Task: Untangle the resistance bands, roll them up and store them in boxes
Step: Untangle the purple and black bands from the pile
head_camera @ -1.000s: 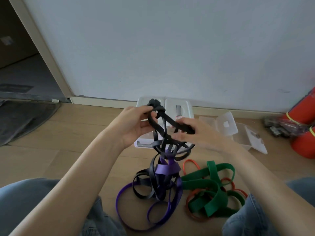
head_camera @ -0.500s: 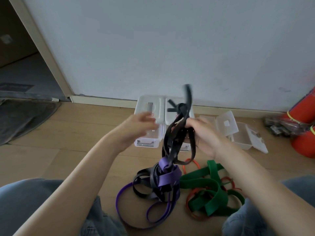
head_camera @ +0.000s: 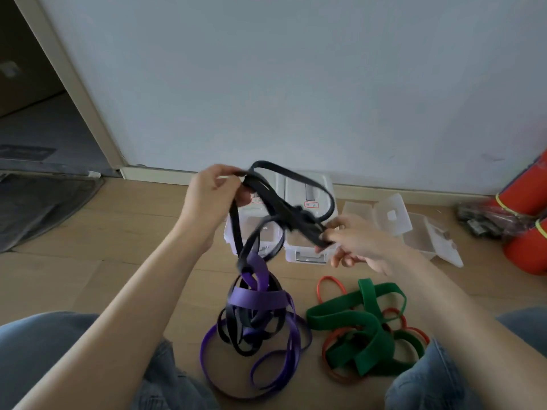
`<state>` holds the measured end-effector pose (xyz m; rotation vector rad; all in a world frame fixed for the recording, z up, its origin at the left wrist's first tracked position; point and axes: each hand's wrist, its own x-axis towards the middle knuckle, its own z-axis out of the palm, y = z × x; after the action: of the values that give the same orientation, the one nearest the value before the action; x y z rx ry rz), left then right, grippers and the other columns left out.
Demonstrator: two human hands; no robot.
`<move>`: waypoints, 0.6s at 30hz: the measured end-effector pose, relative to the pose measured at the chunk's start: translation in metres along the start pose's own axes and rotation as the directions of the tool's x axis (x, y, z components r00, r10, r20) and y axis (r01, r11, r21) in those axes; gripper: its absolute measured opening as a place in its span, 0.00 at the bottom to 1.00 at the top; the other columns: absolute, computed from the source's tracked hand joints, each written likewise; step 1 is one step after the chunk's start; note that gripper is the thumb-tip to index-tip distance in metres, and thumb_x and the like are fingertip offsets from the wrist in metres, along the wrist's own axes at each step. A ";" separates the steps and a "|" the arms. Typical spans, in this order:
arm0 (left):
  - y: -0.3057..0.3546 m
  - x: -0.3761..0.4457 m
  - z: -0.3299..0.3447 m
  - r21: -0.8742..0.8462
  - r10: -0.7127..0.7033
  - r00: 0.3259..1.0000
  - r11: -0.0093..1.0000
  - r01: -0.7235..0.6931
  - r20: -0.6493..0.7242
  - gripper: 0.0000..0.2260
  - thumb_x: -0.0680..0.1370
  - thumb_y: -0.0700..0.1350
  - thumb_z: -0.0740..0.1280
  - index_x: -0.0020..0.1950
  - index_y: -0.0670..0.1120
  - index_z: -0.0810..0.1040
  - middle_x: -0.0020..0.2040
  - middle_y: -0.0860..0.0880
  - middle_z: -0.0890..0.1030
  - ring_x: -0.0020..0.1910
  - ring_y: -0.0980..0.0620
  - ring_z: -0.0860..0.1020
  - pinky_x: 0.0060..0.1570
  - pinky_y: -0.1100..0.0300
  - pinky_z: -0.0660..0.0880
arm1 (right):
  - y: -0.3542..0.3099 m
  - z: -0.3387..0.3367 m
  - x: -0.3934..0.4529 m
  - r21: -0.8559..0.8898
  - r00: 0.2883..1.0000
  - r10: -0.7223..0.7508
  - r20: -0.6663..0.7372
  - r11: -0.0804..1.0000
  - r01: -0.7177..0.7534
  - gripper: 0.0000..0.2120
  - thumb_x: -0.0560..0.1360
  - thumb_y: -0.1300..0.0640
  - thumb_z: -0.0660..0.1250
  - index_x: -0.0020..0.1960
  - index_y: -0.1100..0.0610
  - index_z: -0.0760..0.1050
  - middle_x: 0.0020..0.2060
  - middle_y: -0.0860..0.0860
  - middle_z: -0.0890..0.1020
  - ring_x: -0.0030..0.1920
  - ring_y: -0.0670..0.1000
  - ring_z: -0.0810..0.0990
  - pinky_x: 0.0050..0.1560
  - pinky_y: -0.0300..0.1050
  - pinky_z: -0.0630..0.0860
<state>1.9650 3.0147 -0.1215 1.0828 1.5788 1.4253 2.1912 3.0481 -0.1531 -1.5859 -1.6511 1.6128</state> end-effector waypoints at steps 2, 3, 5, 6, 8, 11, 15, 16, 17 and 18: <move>0.008 -0.004 0.002 -0.235 -0.065 0.995 0.969 0.082 0.078 0.10 0.78 0.34 0.57 0.46 0.44 0.77 0.32 0.50 0.83 0.28 0.57 0.76 0.38 0.63 0.77 | 0.002 0.006 0.003 -0.165 1.000 -0.007 0.010 0.986 0.009 0.04 0.77 0.63 0.61 0.50 0.57 0.70 0.36 0.52 0.81 0.22 0.46 0.74 0.19 0.36 0.66; 0.010 -0.008 0.004 -0.263 -0.060 0.990 0.960 0.093 0.131 0.10 0.78 0.34 0.56 0.46 0.43 0.76 0.32 0.50 0.83 0.28 0.57 0.74 0.36 0.64 0.75 | 0.001 0.008 0.003 -0.215 1.000 -0.013 0.008 0.977 0.015 0.07 0.77 0.62 0.62 0.54 0.58 0.69 0.39 0.52 0.81 0.23 0.46 0.75 0.21 0.36 0.68; 0.014 -0.013 0.007 -0.262 -0.008 0.984 0.963 0.056 0.180 0.11 0.78 0.34 0.56 0.45 0.43 0.76 0.34 0.51 0.83 0.28 0.56 0.72 0.34 0.65 0.73 | 0.001 0.010 0.006 -0.294 1.000 -0.014 0.016 0.955 0.018 0.20 0.75 0.60 0.67 0.64 0.57 0.63 0.45 0.53 0.78 0.30 0.48 0.78 0.25 0.37 0.72; 0.017 -0.014 0.008 -0.280 0.026 0.982 0.960 0.028 0.188 0.11 0.78 0.34 0.56 0.45 0.44 0.76 0.35 0.50 0.83 0.28 0.56 0.72 0.34 0.65 0.72 | 0.001 0.012 0.007 -0.318 1.000 -0.013 0.015 0.948 0.017 0.25 0.74 0.59 0.69 0.66 0.55 0.61 0.46 0.53 0.76 0.33 0.49 0.78 0.27 0.37 0.74; 0.023 -0.013 0.006 -0.380 0.101 0.970 0.925 -0.010 0.219 0.11 0.79 0.34 0.56 0.43 0.44 0.75 0.40 0.47 0.84 0.29 0.55 0.71 0.35 0.65 0.72 | 0.000 0.017 0.006 -0.302 0.998 -0.062 -0.004 0.952 0.058 0.27 0.72 0.58 0.71 0.65 0.52 0.61 0.46 0.49 0.75 0.36 0.49 0.77 0.29 0.37 0.75; 0.029 -0.011 0.003 -0.521 0.174 0.949 0.853 -0.013 0.262 0.09 0.79 0.35 0.55 0.45 0.43 0.74 0.42 0.44 0.84 0.29 0.55 0.71 0.34 0.65 0.71 | -0.002 0.019 0.005 -0.056 0.986 -0.162 0.027 0.985 0.163 0.30 0.72 0.60 0.71 0.69 0.56 0.61 0.58 0.51 0.76 0.43 0.51 0.81 0.31 0.36 0.76; 0.028 -0.012 0.004 -0.572 0.112 0.956 0.818 0.065 0.269 0.07 0.79 0.36 0.56 0.46 0.42 0.72 0.43 0.41 0.82 0.29 0.55 0.71 0.33 0.64 0.71 | -0.010 0.016 -0.003 0.163 0.976 -0.204 0.079 0.968 0.189 0.29 0.73 0.61 0.69 0.70 0.59 0.62 0.59 0.50 0.78 0.42 0.51 0.83 0.33 0.38 0.76; 0.029 -0.012 0.003 -0.591 0.107 0.957 0.803 0.076 0.268 0.06 0.80 0.36 0.57 0.46 0.42 0.72 0.43 0.42 0.82 0.29 0.55 0.71 0.33 0.64 0.71 | -0.012 0.019 -0.006 0.142 0.970 -0.223 0.100 0.968 0.208 0.26 0.73 0.60 0.69 0.68 0.58 0.63 0.57 0.49 0.79 0.39 0.50 0.82 0.33 0.38 0.76; 0.030 -0.012 0.003 -0.603 0.118 0.954 0.794 0.076 0.275 0.07 0.80 0.37 0.57 0.45 0.42 0.72 0.42 0.42 0.83 0.29 0.55 0.72 0.33 0.64 0.72 | -0.014 0.023 -0.008 0.109 0.962 -0.248 0.114 0.966 0.236 0.25 0.73 0.59 0.70 0.66 0.56 0.64 0.55 0.49 0.80 0.38 0.49 0.82 0.33 0.39 0.76; 0.032 -0.013 0.002 -0.612 0.138 0.945 0.787 0.077 0.296 0.07 0.80 0.38 0.57 0.45 0.42 0.72 0.41 0.43 0.83 0.29 0.56 0.72 0.34 0.64 0.73 | -0.017 0.026 -0.011 0.036 0.952 -0.286 0.111 0.958 0.284 0.25 0.72 0.58 0.71 0.65 0.54 0.65 0.54 0.48 0.81 0.37 0.48 0.81 0.33 0.39 0.76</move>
<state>1.9755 3.0045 -0.0906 0.8775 0.7597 1.5325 2.1655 3.0312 -0.1421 -1.1965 -1.8203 1.5868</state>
